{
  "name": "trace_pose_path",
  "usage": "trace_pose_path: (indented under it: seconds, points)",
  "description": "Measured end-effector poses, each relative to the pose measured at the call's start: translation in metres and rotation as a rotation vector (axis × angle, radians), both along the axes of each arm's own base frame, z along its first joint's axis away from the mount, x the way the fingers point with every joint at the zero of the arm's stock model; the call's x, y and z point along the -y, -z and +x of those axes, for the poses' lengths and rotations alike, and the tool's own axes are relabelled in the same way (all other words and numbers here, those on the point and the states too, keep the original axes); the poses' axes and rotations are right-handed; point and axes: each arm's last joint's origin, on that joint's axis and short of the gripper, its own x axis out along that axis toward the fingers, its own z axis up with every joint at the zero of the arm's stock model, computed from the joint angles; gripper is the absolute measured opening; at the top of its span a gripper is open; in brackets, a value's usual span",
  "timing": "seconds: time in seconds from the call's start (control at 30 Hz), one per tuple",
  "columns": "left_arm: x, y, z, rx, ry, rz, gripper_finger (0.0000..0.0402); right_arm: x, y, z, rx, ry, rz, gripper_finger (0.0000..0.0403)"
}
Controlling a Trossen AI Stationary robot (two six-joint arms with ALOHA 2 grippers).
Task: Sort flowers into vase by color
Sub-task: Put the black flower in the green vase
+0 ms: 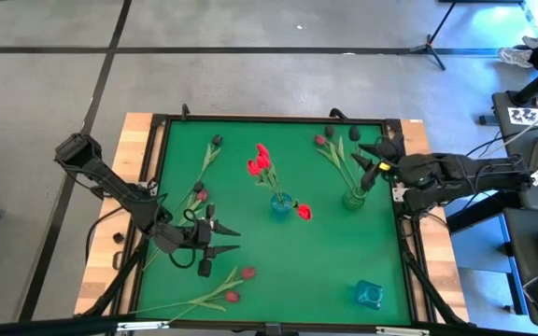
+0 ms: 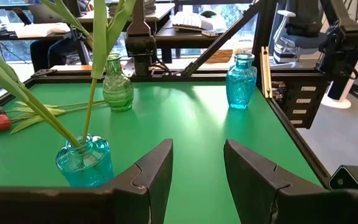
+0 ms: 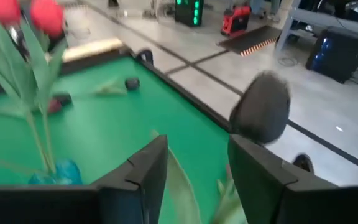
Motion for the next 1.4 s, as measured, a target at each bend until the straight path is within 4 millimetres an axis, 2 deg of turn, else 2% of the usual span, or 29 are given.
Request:
trace_pose_path:
  seconds: [0.17, 0.27, 0.4, 0.5, 0.57, 0.63, 0.7, 0.8, 0.93, 1.13, 1.4]
  points:
    - [0.0, 0.0, 0.0, 0.001, -0.005, -0.028, 0.0141, -0.001, -0.022, 0.001, 0.129, -0.023, 0.016, 0.0172]
    - [0.0, 0.0, 0.0, 0.004, -0.018, -0.096, 0.0141, 0.001, -0.044, 0.002, 0.231, 0.052, 0.003, 0.0172]
    - [-0.001, -0.001, 0.001, 0.012, -0.032, -0.115, 0.0141, 0.012, -0.067, 0.013, 0.216, 0.22, -0.057, 0.0172]
    - [-0.002, -0.003, 0.002, 0.033, -0.04, -0.144, 0.0141, 0.034, -0.081, 0.021, 0.167, 0.345, -0.073, 0.0172]
    - [-0.002, -0.005, 0.001, 0.046, -0.045, -0.153, 0.0141, 0.055, -0.087, 0.024, 0.135, 0.439, -0.055, 0.0169]
    - [-0.003, -0.007, 0.0, 0.053, -0.055, -0.155, 0.0141, 0.083, -0.085, 0.025, 0.092, 0.5, 0.021, 0.0163]
    - [-0.004, -0.008, 0.0, 0.055, -0.062, -0.153, 0.0141, 0.114, -0.076, 0.023, 0.063, 0.53, 0.138, 0.0154]
    - [-0.003, -0.008, -0.001, 0.047, -0.058, -0.146, 0.0141, 0.159, -0.053, 0.015, 0.001, 0.553, 0.346, 0.0143]
    - [-0.002, -0.006, -0.003, 0.031, -0.044, -0.105, 0.0141, 0.203, -0.012, 0.017, -0.158, 0.599, 0.561, 0.0139]
    - [-0.002, -0.002, -0.005, -0.002, -0.055, -0.032, 0.0141, 0.23, 0.045, 0.036, -0.365, 0.608, 0.675, 0.016]
    - [-0.004, 0.004, -0.006, -0.052, -0.071, -0.01, 0.0141, 0.265, 0.102, 0.033, -0.37, 0.639, 0.851, 0.0205]
